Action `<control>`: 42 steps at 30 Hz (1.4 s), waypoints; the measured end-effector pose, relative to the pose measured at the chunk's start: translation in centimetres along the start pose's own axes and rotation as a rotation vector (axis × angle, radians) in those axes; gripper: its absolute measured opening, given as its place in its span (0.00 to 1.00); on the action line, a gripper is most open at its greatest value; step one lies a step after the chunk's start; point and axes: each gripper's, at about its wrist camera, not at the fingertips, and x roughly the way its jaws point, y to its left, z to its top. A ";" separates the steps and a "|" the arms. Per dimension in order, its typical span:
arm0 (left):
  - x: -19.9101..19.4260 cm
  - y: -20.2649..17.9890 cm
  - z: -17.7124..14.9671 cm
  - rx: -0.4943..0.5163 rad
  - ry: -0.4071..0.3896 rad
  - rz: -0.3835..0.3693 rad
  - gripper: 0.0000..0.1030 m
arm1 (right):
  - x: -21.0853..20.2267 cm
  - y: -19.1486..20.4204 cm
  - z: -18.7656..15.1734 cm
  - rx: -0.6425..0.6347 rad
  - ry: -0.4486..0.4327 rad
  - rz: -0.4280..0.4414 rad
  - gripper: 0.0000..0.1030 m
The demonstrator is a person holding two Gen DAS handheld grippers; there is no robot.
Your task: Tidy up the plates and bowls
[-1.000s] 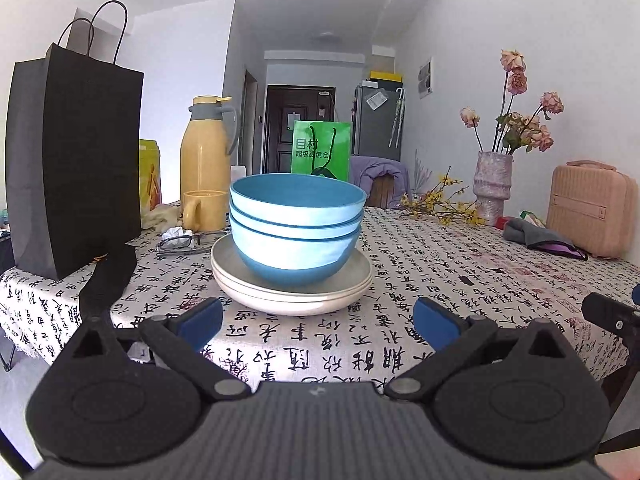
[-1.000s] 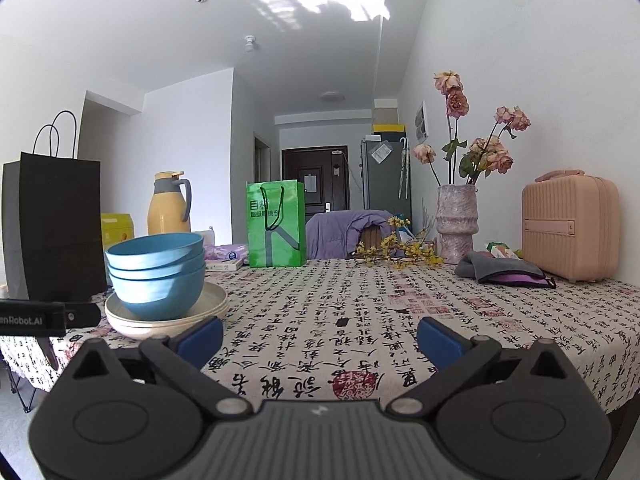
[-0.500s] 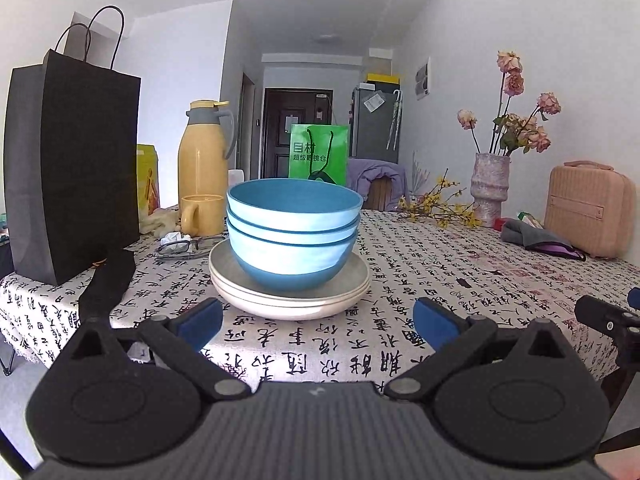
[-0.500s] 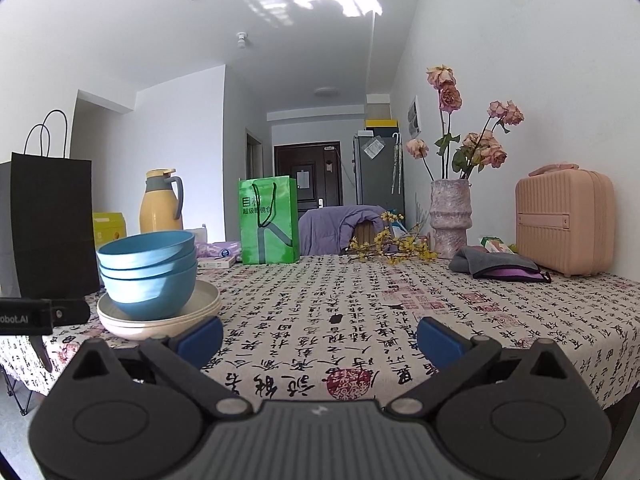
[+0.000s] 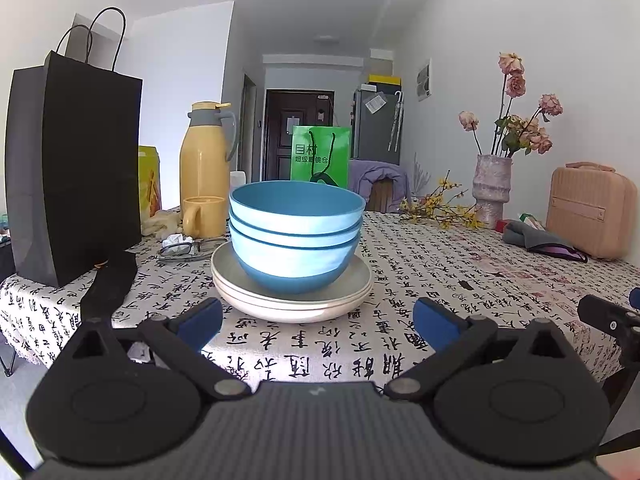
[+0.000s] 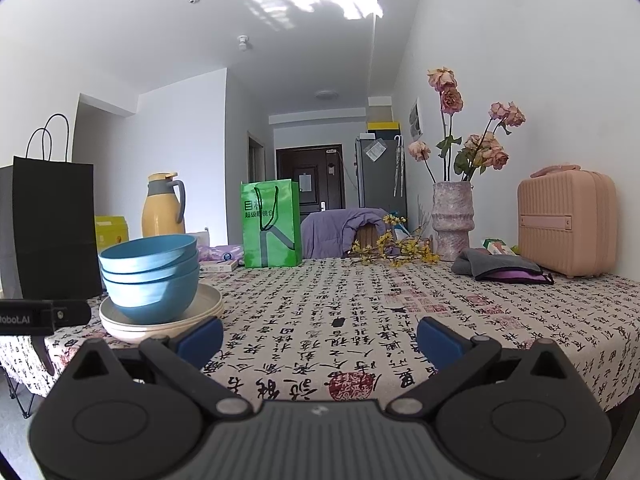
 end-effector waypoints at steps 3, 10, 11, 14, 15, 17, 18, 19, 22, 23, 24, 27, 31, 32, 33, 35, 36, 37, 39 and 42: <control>-0.1 0.0 0.1 0.003 -0.005 -0.002 1.00 | -0.1 0.0 0.1 0.003 -0.005 0.006 1.00; -0.2 0.0 0.1 0.005 -0.010 -0.006 1.00 | -0.1 0.0 0.1 0.000 -0.003 0.012 1.00; -0.2 0.0 0.1 0.005 -0.011 -0.006 1.00 | -0.1 0.0 0.1 0.001 -0.002 0.010 1.00; -0.2 -0.1 0.1 0.006 -0.011 -0.007 1.00 | 0.0 0.0 0.0 0.003 0.001 0.008 1.00; -0.2 -0.1 0.1 0.005 -0.012 -0.006 1.00 | 0.0 -0.1 0.1 0.002 0.003 0.009 1.00; -0.2 0.0 0.1 0.004 -0.011 -0.006 1.00 | 0.0 0.0 0.0 0.002 0.002 0.011 1.00; -0.1 0.0 0.1 0.002 -0.010 -0.006 1.00 | 0.0 0.0 0.0 0.002 0.001 0.011 1.00; -0.1 -0.1 0.1 0.001 -0.004 -0.006 1.00 | 0.0 0.0 0.0 0.003 0.002 0.011 1.00; -0.2 -0.2 0.0 0.012 -0.012 -0.003 1.00 | 0.1 -0.1 0.0 0.005 0.003 0.011 1.00; -0.3 -0.2 0.0 0.015 -0.019 0.000 1.00 | 0.1 -0.1 0.0 0.006 0.003 0.010 1.00; -0.4 -0.3 0.0 0.019 -0.027 0.000 1.00 | 0.0 -0.1 0.1 0.005 0.002 0.010 1.00; -0.6 -0.4 0.0 0.031 -0.042 -0.007 1.00 | 0.0 0.0 0.0 0.003 -0.001 0.010 1.00; -0.7 -0.5 0.1 0.039 -0.046 -0.012 1.00 | -0.1 0.0 0.0 0.001 -0.005 0.010 1.00; -0.6 -0.5 0.1 0.038 -0.045 -0.012 1.00 | -0.1 0.0 0.0 0.001 -0.006 0.010 1.00; -0.6 -0.5 0.1 0.038 -0.044 -0.012 1.00 | -0.1 0.0 0.0 0.001 -0.006 0.010 1.00; -0.6 -0.5 0.1 0.037 -0.040 -0.011 1.00 | -0.1 0.0 0.0 0.001 -0.006 0.009 1.00; -0.5 -0.4 0.1 0.037 -0.036 -0.011 1.00 | -0.1 0.0 0.0 0.001 -0.006 0.010 1.00; -0.5 -0.4 0.1 0.036 -0.030 -0.011 1.00 | -0.1 0.0 0.0 0.001 -0.005 0.009 1.00; -0.4 -0.3 0.0 0.034 -0.028 -0.011 1.00 | -0.2 0.0 0.0 0.002 -0.006 0.008 1.00; -0.5 -0.3 0.0 0.033 -0.029 -0.009 1.00 | -0.2 -0.1 0.1 0.003 -0.006 0.008 1.00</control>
